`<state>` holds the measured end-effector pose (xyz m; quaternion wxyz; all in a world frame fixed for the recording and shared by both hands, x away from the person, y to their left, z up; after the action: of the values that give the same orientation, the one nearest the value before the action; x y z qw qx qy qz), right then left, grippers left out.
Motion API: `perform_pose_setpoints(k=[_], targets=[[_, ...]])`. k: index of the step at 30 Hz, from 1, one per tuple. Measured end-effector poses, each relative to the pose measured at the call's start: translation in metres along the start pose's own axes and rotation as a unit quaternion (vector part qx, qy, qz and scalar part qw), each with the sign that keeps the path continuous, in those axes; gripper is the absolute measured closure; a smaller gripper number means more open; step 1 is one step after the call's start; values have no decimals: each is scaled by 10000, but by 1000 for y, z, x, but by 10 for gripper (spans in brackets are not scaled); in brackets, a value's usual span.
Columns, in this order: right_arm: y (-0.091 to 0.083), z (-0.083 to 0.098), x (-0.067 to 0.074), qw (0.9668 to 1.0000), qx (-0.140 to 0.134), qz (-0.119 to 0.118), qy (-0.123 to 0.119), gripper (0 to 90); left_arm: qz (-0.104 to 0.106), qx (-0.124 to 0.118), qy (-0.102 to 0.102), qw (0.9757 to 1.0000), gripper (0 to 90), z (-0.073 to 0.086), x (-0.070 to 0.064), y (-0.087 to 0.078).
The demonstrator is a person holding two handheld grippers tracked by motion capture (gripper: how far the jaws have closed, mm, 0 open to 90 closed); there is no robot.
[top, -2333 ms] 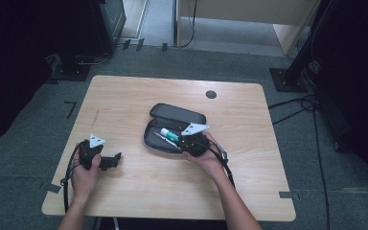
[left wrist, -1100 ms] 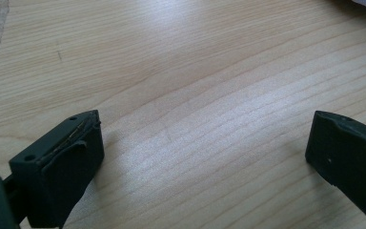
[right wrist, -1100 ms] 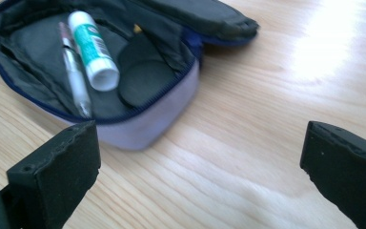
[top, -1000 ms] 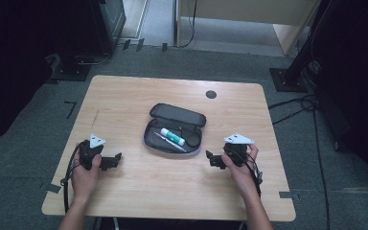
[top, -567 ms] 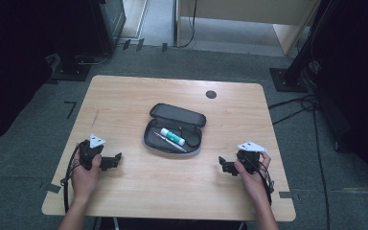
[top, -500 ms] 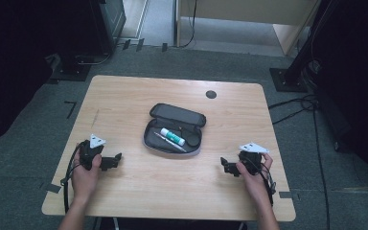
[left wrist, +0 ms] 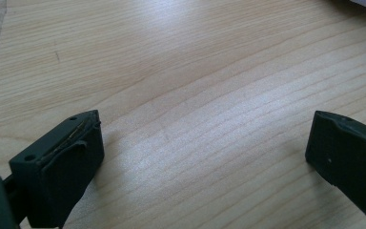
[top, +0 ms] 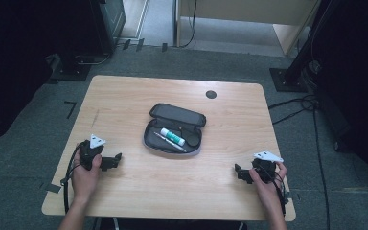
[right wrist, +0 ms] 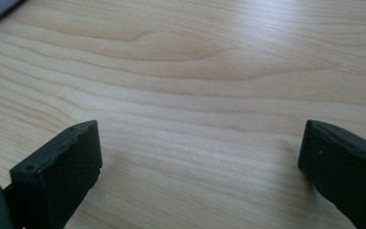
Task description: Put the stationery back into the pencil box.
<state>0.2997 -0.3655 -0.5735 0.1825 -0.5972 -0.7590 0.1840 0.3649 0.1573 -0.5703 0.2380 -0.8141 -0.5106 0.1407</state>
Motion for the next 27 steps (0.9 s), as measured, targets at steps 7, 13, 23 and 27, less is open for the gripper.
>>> perform_pose_setpoints(k=[7,13,23,27], targets=[[-7,5,-10,9998,2,173,-84,0,0,-3,1,10000,0,0,0,0],[-10,7,-19,9996,-20,264,-22,0,16,-1,5,10000,0,0,-1,-1],[-9,7,-19,9995,-18,327,10,0,22,9,8,10000,0,0,-1,-1],[-7,6,-20,9992,-28,394,50,0,18,3,2,10000,0,0,-1,-1]])
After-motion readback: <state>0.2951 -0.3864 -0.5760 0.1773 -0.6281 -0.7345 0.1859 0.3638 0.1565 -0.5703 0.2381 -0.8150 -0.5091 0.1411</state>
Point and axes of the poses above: each handheld gripper's, and its own axes: y roughly forward along the jaws, z roughly out of its underside, x roughly to its left, the point moved 7 cm from there along y, roughly forward along the jaws, and after that the axes turned 15 degrees about -x, right-handed, at the moved point
